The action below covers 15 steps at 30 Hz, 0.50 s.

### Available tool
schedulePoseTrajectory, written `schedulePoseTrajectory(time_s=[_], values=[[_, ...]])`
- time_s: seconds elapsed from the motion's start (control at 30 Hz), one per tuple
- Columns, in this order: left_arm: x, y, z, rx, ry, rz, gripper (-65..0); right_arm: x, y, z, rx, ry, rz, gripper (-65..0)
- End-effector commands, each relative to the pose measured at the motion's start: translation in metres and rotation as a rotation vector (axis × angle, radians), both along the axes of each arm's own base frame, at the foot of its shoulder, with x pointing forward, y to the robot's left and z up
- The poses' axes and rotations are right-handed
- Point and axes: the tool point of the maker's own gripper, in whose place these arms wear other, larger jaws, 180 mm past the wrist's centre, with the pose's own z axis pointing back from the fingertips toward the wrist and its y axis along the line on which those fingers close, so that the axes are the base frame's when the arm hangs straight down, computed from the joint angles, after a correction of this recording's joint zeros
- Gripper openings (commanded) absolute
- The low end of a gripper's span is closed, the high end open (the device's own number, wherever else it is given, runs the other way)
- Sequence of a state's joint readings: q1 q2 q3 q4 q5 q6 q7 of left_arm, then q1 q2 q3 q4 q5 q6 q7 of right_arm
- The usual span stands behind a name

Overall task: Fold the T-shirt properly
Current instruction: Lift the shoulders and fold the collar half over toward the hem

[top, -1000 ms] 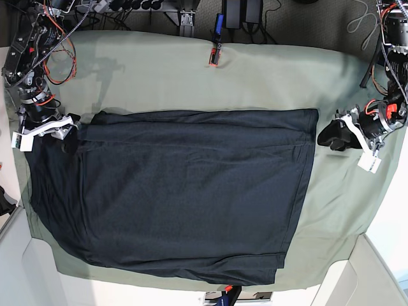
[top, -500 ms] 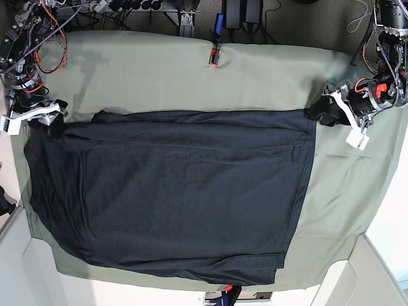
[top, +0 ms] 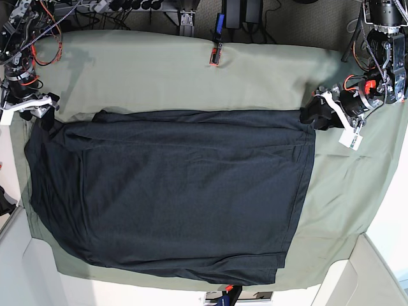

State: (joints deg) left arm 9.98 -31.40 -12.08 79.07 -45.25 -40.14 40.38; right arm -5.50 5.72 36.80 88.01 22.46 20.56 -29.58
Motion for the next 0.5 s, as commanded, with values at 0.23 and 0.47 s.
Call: schedulePoseTrajectory(time_s=[0.23, 0.47], values=[[0.002, 0.016, -0.003, 0.065, -0.014, 0.011, -29.8, 0.027, 0.001, -0.008, 0.055, -0.024, -0.01, -24.3], [0.001, 0.017, -0.006, 0.051, -0.009, 0.025, -30.0, 0.033, 0.012, -0.012, 0.067, -0.019, 0.018, -24.5]])
